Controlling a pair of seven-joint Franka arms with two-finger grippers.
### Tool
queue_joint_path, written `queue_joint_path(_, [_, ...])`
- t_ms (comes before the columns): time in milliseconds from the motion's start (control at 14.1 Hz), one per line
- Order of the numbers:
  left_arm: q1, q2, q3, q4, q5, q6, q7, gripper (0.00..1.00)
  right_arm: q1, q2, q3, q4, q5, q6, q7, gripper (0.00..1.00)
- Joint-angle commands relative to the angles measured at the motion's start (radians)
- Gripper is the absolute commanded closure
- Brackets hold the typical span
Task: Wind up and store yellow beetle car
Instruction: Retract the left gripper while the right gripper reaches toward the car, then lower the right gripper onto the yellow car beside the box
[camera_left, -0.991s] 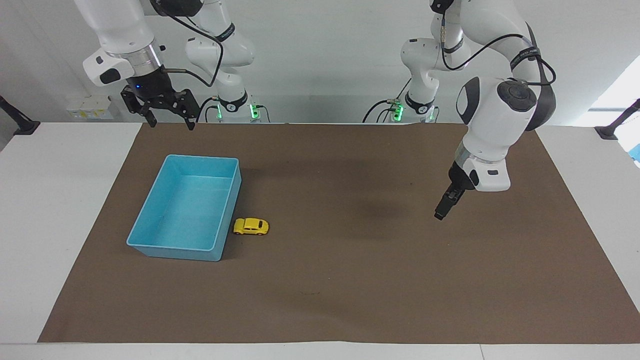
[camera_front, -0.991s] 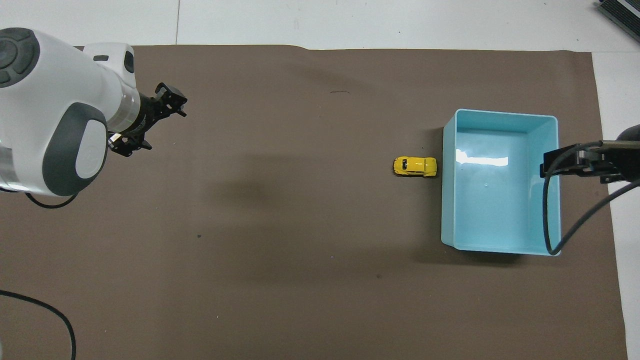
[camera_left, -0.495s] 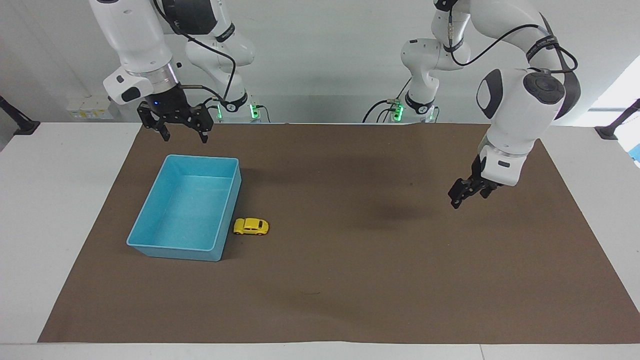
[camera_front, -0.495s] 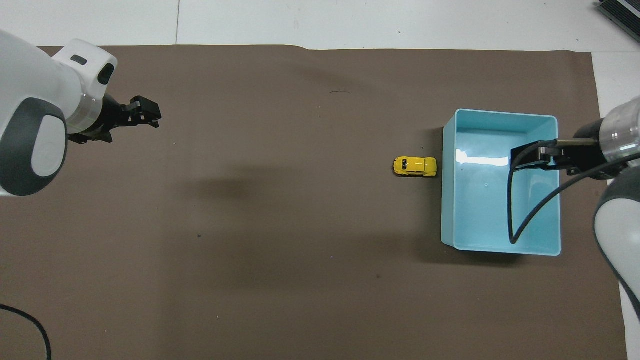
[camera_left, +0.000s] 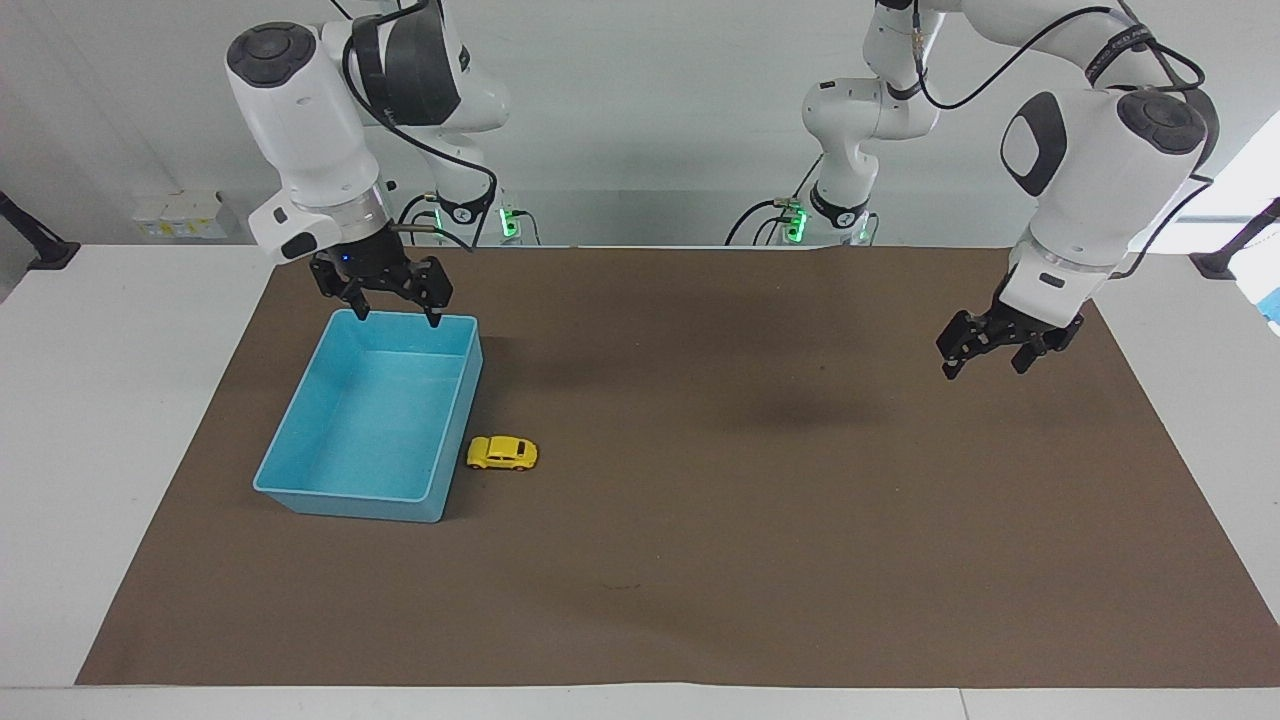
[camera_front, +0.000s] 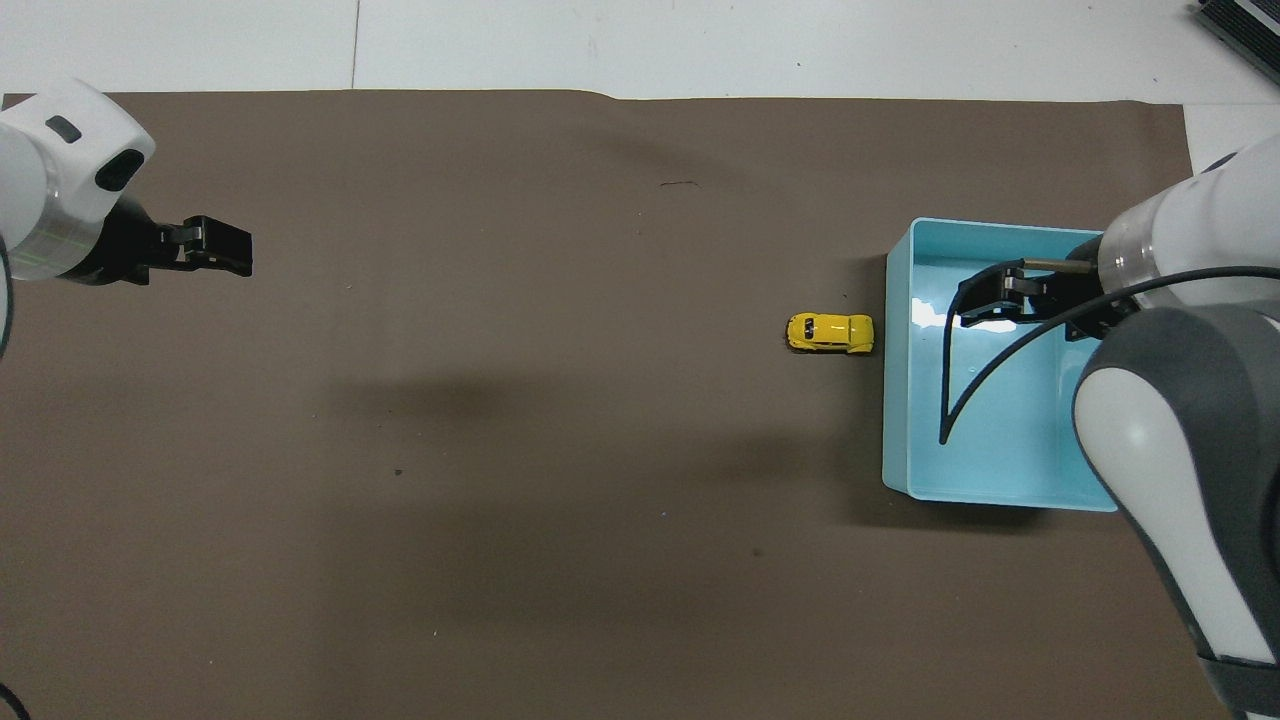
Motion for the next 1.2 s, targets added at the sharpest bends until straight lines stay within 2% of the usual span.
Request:
queue_joint_path(0, [0.009,-0.051,-0.005,0.001,0.008,-0.059,0.059,0.00,0.013,0.017,0.005,-0.037,0.017,0.058,0.100,0.00])
queue_joint_path(354, [0.009,-0.136,0.001,0.007,0.007,-0.151,0.090,0.00,0.047,0.036,0.007,-0.037,0.017,0.069,0.424,0.00])
queue_joint_path(637, [0.009,-0.150,-0.003,0.004,0.007,-0.157,0.081,0.00,0.056,0.043,0.007,-0.040,0.021,0.077,0.640,0.00])
queue_joint_path(1132, [0.007,-0.154,-0.006,0.005,0.004,-0.188,0.082,0.00,0.068,0.057,0.005,-0.104,0.021,0.196,0.934,0.00])
